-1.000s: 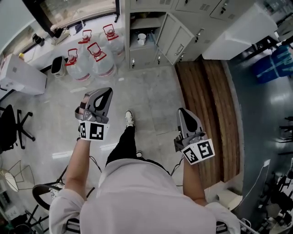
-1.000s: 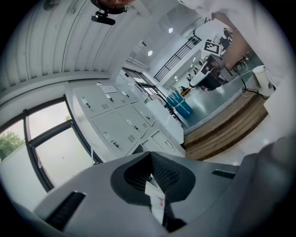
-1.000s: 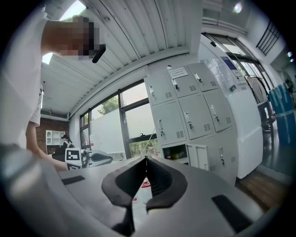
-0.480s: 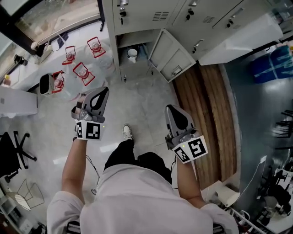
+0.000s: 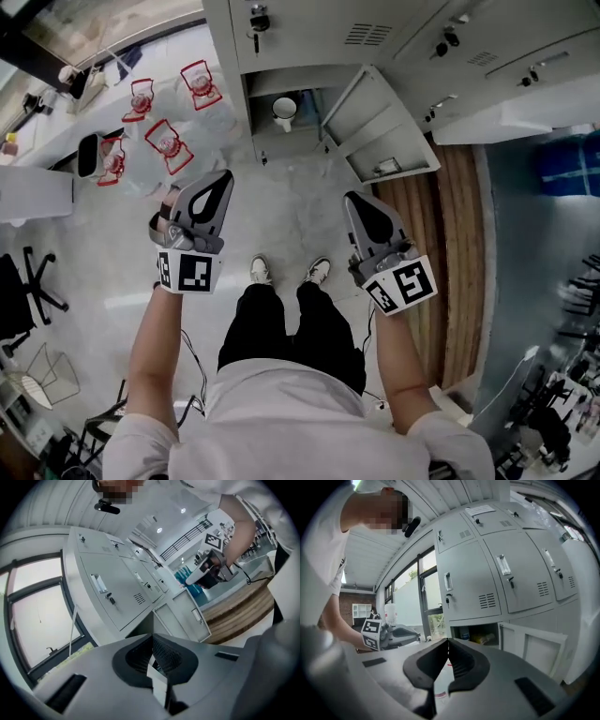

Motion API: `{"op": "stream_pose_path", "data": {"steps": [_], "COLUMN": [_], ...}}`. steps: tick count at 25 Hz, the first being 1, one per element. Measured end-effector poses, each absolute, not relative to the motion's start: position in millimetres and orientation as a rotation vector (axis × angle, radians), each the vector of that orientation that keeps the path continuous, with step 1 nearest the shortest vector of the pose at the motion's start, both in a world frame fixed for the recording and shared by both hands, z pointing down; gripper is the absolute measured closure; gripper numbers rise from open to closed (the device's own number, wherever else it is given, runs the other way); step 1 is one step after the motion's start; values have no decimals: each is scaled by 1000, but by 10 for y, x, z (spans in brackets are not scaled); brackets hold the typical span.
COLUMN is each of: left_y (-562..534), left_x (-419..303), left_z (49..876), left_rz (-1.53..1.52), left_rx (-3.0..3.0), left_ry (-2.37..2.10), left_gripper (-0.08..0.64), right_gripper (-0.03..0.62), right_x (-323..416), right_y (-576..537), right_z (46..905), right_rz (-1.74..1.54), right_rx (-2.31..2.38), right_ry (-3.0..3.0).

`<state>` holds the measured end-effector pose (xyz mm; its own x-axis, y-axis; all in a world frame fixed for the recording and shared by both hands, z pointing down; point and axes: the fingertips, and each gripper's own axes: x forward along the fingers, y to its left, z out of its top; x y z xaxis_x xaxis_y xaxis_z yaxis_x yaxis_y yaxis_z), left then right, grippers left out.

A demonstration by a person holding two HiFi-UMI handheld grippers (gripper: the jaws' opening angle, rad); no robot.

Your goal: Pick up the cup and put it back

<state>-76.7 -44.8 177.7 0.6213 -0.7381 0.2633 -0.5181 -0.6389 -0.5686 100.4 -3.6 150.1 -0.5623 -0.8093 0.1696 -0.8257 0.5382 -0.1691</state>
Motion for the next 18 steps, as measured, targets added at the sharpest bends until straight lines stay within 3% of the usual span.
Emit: {"op": "stream_pose_path", "data": {"steps": [7,18], "left_y": [-674,-856], "left_x": [-662,-448], "left_z": [2460,3604], "left_rz": [-714,-682], "left_rx": [-2386,-2356], "left_ry": [1053,1007], "left_gripper": [540,540], "right_gripper": [574,574], "right_x": [872,694], "right_y": [-643,-1024], "right_z": [2486,3691], "right_rz": [358,235], "right_rx": [1154,1123], "right_ry": [-2734,-2762]}}
